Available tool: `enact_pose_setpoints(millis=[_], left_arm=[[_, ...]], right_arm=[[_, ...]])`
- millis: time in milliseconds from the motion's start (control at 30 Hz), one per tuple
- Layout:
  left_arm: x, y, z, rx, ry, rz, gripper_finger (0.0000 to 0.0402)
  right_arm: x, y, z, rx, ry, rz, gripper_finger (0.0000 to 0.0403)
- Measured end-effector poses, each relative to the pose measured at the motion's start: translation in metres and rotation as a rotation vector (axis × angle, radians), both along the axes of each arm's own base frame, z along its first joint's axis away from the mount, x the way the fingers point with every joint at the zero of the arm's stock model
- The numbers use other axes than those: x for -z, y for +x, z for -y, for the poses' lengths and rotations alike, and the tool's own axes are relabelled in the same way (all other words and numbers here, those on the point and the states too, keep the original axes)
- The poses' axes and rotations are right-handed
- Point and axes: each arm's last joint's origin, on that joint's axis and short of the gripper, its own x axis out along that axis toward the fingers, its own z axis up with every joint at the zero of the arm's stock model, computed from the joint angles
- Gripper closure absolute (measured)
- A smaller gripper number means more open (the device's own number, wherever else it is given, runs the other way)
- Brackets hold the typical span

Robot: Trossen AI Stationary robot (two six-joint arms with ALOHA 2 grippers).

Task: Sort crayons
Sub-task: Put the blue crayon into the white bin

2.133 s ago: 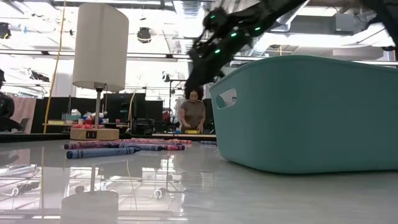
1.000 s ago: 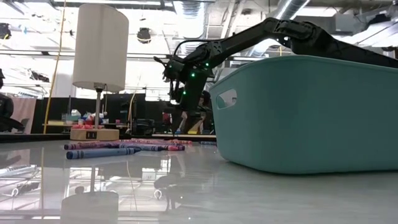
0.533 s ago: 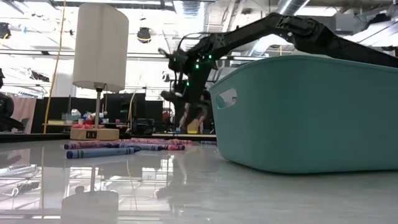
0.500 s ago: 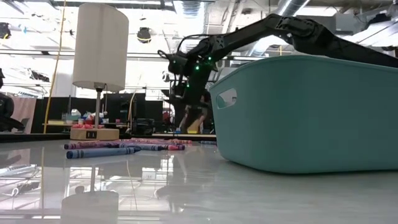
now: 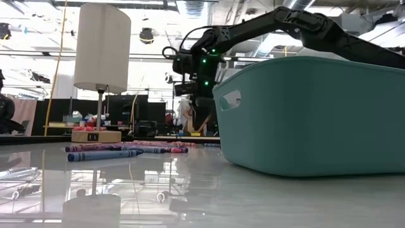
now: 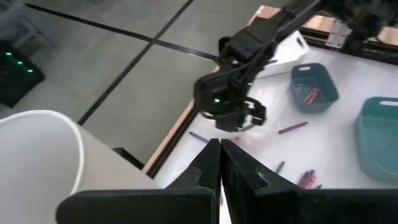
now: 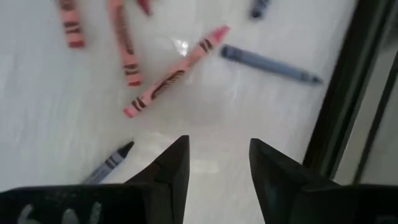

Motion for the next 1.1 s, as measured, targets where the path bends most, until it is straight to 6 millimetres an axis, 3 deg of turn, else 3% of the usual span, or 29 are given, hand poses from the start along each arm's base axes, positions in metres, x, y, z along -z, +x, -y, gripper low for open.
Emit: enact_pose_setpoints(millis=[200,367,500,633,733,933,1100], left_arm=[[0.013,0.017,-0.006,-0.062,0.009,-0.007,0.0401],[0.058,0.060,-0.017,-0.062,-0.042,-0.086,0.0401],[0.097,0.088,-0.028,-0.064,-0.058,-0.063,0.0401],[0.130,0.110,-0.045,-0.070,-0.097,0.006,0.0401],[0.155,0.128,-0.063,-0.118,-0.112,0.042,0.0401],[0.212,0.164,-0.093,-0.223,-0.182,-0.067,0.0369],[0.259,0.189,-0.124,-0.250,-0.348,-0.118,0.0321]], right_arm=[[-0.009,-0.004,-0.004,-0.026,0.057,0.019,0.0243],[-0.061,-0.032,-0.015,-0.029,0.071,0.028,0.0243],[-0.121,-0.067,-0.021,0.017,0.044,0.118,0.0243],[-0.184,-0.120,-0.028,0.134,0.021,0.239,0.0243],[-0.220,-0.156,-0.033,0.232,0.010,0.349,0.0243],[-0.265,-0.210,-0.048,0.305,-0.031,0.495,0.0243],[-0.285,-0.237,-0.063,0.307,-0.060,0.562,0.0243]])
